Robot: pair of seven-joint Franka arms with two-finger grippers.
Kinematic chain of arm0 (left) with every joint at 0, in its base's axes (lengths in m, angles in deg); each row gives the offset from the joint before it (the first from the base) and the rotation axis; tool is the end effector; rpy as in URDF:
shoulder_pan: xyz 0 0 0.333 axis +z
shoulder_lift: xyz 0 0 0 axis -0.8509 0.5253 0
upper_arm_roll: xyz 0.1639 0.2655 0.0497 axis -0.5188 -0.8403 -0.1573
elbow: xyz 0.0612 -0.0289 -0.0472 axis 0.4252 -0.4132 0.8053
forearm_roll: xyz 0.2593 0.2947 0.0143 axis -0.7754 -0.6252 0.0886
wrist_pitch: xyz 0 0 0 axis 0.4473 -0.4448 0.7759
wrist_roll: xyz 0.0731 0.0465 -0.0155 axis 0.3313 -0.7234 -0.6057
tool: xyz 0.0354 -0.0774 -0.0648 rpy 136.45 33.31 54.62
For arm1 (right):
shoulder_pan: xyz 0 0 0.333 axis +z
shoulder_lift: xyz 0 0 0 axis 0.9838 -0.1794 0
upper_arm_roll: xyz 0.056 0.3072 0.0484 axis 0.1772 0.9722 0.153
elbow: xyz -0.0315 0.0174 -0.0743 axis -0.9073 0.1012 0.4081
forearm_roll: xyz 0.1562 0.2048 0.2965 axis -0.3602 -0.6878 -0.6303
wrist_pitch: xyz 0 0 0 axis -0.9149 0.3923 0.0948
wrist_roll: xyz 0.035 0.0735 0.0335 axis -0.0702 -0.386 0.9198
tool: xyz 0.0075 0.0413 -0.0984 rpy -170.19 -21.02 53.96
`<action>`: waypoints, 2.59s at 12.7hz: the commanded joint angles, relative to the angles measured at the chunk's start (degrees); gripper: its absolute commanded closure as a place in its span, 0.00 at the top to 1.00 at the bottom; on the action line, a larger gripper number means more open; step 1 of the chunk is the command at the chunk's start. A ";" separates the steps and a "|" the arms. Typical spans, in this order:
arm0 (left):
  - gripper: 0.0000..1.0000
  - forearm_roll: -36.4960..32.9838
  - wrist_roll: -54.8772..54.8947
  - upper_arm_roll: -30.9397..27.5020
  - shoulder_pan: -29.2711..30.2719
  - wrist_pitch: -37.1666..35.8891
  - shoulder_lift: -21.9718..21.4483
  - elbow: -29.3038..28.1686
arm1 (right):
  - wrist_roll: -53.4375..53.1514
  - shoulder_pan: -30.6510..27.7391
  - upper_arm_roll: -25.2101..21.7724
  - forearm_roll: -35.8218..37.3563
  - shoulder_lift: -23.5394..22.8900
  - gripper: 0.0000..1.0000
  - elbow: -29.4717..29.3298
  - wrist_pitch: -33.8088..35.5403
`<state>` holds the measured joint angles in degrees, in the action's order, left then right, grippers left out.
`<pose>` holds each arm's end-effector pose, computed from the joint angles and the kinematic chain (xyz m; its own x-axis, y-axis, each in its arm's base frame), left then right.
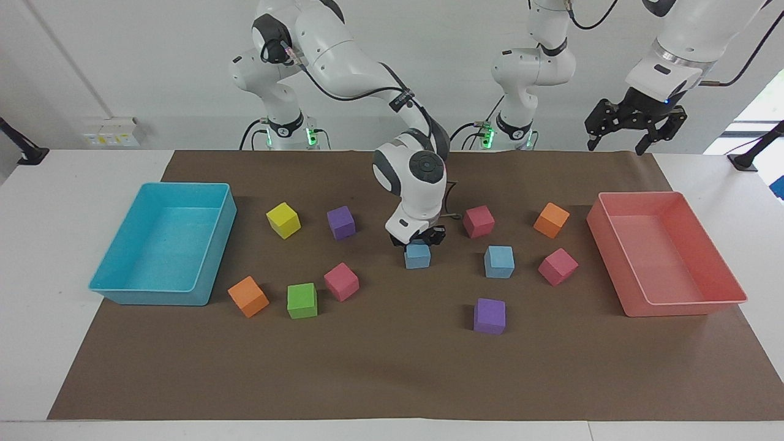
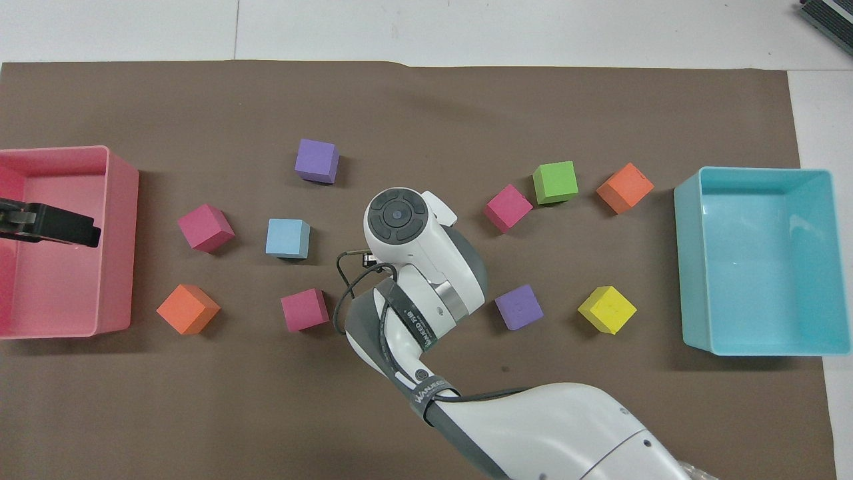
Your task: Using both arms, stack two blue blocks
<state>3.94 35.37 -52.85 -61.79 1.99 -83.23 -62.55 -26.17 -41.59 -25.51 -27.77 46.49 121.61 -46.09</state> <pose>0.5285 -0.0513 0.6650 0.9851 -0.1720 -0.0056 -0.1719 -0.9849 0.0194 0.5554 0.4239 0.2989 0.9980 -0.0093 -0.0627 -0.0091 -1.0000 0.0034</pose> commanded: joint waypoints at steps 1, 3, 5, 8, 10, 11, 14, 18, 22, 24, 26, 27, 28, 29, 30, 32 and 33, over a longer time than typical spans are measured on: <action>1.00 0.51 -0.57 -0.11 -0.21 1.15 -1.41 -1.71 | -2.40 -0.29 0.32 -0.19 0.34 0.05 1.25 -1.12; 1.00 0.51 -0.66 -0.02 -0.21 1.41 -1.41 -1.71 | -2.40 -0.37 0.32 -0.19 0.34 0.13 1.25 -1.20; 1.00 0.51 -0.66 0.16 -0.29 1.68 -1.32 -1.62 | -2.31 -0.29 0.32 0.08 0.34 0.70 1.25 -1.38; 1.00 0.51 -0.40 0.24 -0.29 2.64 -1.24 -1.62 | -1.79 -0.11 0.32 0.78 0.95 1.00 1.34 -1.56; 1.00 0.51 -0.48 0.33 -0.30 2.64 -1.15 -1.53 | -1.87 -0.20 0.24 0.87 2.97 1.00 1.34 -1.21; 1.00 0.51 -0.40 0.33 -0.30 2.64 -1.15 -1.53 | -1.96 -0.37 0.24 0.95 4.02 1.00 1.52 -1.12; 1.00 0.51 -0.39 0.42 -0.30 3.51 -0.89 -1.27 | -1.79 -0.99 0.24 0.96 7.01 1.00 2.83 -1.03; 1.00 0.51 -0.39 0.42 -1.17 7.38 0.60 -1.36 | -0.48 -3.44 0.24 0.69 9.56 1.00 3.89 -0.41; 1.00 0.51 -1.36 0.42 -3.89 12.65 4.46 -1.53 | 9.96 -8.98 0.32 -9.37 13.52 1.00 7.13 -0.41; 1.00 0.51 -1.36 0.42 -4.51 15.11 6.66 -1.71 | 15.24 -11.61 0.32 -15.45 13.61 1.00 7.93 -0.33; 1.00 0.51 -3.11 0.42 -6.18 17.75 8.51 -2.76 | 23.13 -13.64 0.24 -24.05 13.70 1.00 9.16 -0.59; 1.00 0.51 -4.86 0.42 -6.97 19.76 8.78 -4.33 | 26.57 -14.95 0.24 -25.22 13.70 1.00 9.60 -0.76; 1.00 0.51 -6.10 0.42 -7.85 22.74 8.78 -6.52 | 28.34 -15.83 0.32 -25.50 13.87 1.00 10.04 -0.68; 1.00 0.51 -6.37 0.42 -8.29 24.95 8.87 -8.54 | 29.32 -16.36 0.32 -27.33 13.79 1.00 10.22 -0.42; 1.00 0.51 -6.46 0.42 -8.38 26.62 8.96 -10.22 | 31.59 -17.33 0.32 -30.74 13.79 1.00 11.35 -0.50; 1.00 0.33 -7.85 0.33 -10.22 30.92 10.27 -13.65 | 37.57 -18.82 0.32 -36.29 14.05 1.00 13.99 -0.50; 1.00 0.33 -9.26 0.33 -10.58 33.38 10.97 -15.49 | 39.07 -19.35 0.32 -37.35 14.22 1.00 15.22 -0.50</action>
<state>4.05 28.39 -51.65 -70.70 30.86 -72.43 -74.26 8.76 -59.20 -25.90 -61.92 58.74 132.90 -46.18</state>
